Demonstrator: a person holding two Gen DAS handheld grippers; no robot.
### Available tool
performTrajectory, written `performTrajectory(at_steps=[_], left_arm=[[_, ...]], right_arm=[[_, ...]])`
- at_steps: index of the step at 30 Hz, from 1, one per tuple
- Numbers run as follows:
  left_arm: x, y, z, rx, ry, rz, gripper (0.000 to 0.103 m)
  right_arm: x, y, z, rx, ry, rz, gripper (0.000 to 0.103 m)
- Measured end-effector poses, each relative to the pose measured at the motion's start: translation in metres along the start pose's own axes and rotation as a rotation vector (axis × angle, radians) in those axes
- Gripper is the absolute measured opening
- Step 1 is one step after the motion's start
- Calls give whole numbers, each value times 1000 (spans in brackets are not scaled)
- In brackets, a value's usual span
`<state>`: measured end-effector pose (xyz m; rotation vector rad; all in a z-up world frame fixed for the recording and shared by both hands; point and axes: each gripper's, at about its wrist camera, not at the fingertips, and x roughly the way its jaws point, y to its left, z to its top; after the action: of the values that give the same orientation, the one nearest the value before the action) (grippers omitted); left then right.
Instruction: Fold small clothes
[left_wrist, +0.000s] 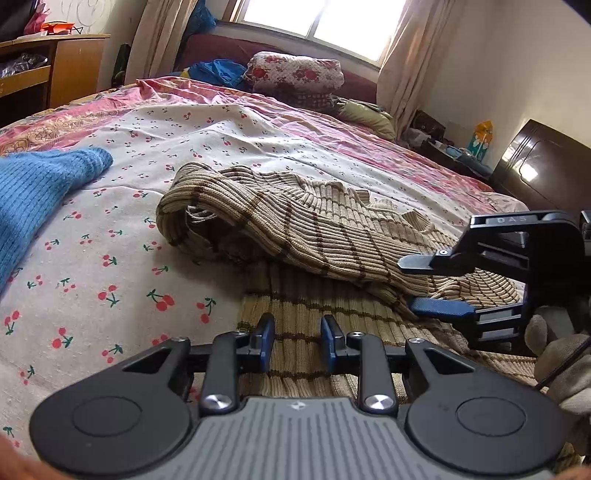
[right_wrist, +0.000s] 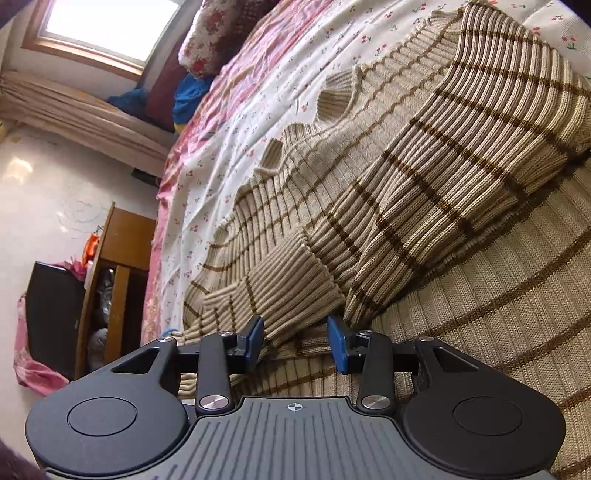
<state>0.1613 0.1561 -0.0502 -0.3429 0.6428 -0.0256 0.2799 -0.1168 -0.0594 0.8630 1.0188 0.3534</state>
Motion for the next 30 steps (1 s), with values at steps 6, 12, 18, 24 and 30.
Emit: performTrajectory(at_steps=[6, 12, 18, 24, 30], left_arm=[[1, -1, 0, 0, 1, -1, 33], [1, 0, 0, 0, 0, -1, 33], [-2, 1, -1, -8, -29, -4, 34], [-11, -1, -3, 13, -101, 26, 39], [-11, -6, -4, 47, -111, 54, 45]], right_arm=[[10, 6, -1, 0, -53, -4, 39], [12, 8, -5, -18, -109, -5, 19], [3, 15, 3, -70, -145, 8, 6], [-33, 30, 22, -140, -232, 74, 6], [-76, 17, 47, -154, -335, 75, 6]])
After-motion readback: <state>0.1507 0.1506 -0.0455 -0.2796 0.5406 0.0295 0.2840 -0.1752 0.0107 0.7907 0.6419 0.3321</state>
